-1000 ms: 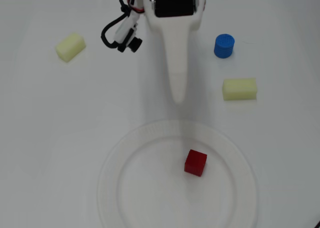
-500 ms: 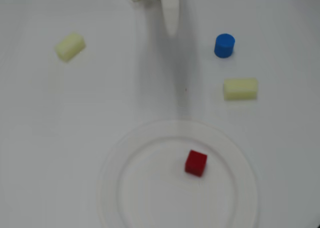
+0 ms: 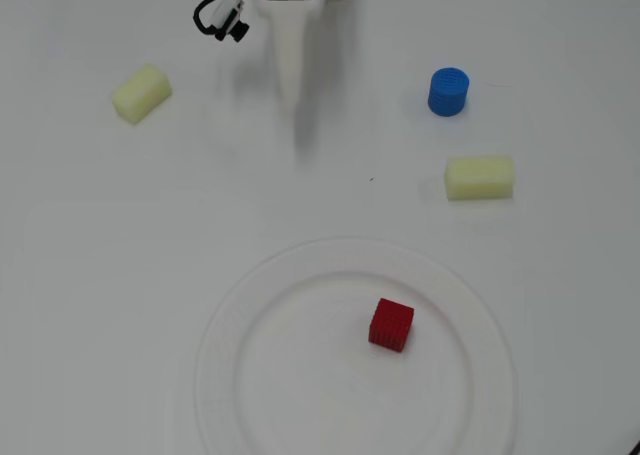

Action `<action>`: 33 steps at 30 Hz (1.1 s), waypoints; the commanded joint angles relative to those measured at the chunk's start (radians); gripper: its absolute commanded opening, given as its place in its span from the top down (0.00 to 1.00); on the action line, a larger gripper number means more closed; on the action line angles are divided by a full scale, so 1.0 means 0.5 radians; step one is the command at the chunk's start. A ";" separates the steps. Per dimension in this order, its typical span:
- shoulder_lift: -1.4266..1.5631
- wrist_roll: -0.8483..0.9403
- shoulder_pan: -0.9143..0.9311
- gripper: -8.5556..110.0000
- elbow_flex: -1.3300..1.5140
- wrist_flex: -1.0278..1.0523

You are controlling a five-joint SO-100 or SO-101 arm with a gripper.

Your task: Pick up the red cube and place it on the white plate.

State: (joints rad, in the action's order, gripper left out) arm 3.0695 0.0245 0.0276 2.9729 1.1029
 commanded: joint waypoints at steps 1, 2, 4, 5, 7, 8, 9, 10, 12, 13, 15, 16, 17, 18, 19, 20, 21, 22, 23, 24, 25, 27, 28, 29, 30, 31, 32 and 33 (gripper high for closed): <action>0.067 -0.058 -0.132 0.74 0.009 0.052; 0.074 -0.058 -0.196 0.77 0.003 0.071; 0.089 -0.049 -0.322 0.82 0.018 0.083; 0.107 -0.034 -0.377 0.85 0.037 0.092; 0.178 0.000 -0.448 0.91 0.095 0.095; 0.221 0.003 -0.460 0.93 0.126 0.095; 0.267 -0.003 -0.457 0.93 0.150 0.098; 0.307 -0.003 -0.442 0.93 0.172 0.107; 0.371 0.012 -0.383 0.93 0.215 0.120; 0.402 0.009 -0.353 0.93 0.233 0.129; 0.515 -0.006 -0.282 0.93 0.313 0.153; 0.629 0.015 -0.252 0.93 0.371 0.184; 0.758 0.028 -0.224 0.93 0.439 0.233; 0.758 -0.003 -0.206 0.93 0.448 0.239; 0.758 -0.089 -0.190 0.93 0.469 0.245; 0.758 -0.196 -0.190 0.93 0.506 0.245; 0.758 -0.245 -0.193 0.93 0.515 0.252; 0.758 -0.255 -0.193 0.93 0.518 0.255; 0.758 -0.258 -0.193 0.93 0.518 0.255; 0.758 -0.230 -0.193 0.93 0.518 0.255; 0.758 -0.196 -0.196 0.93 0.518 0.255; 0.758 -0.126 -0.199 0.93 0.518 0.252; 0.758 -0.098 -0.199 0.93 0.518 0.252; 0.758 -0.074 -0.199 0.93 0.518 0.255; 0.758 -0.071 -0.199 0.93 0.518 0.261; 0.758 -0.077 -0.199 0.93 0.518 0.264; 0.758 -0.086 -0.196 0.93 0.518 0.267; 0.758 -0.086 -0.196 0.93 0.518 0.267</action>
State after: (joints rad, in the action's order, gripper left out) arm 3.4392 -0.0230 -0.0752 3.2229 1.2318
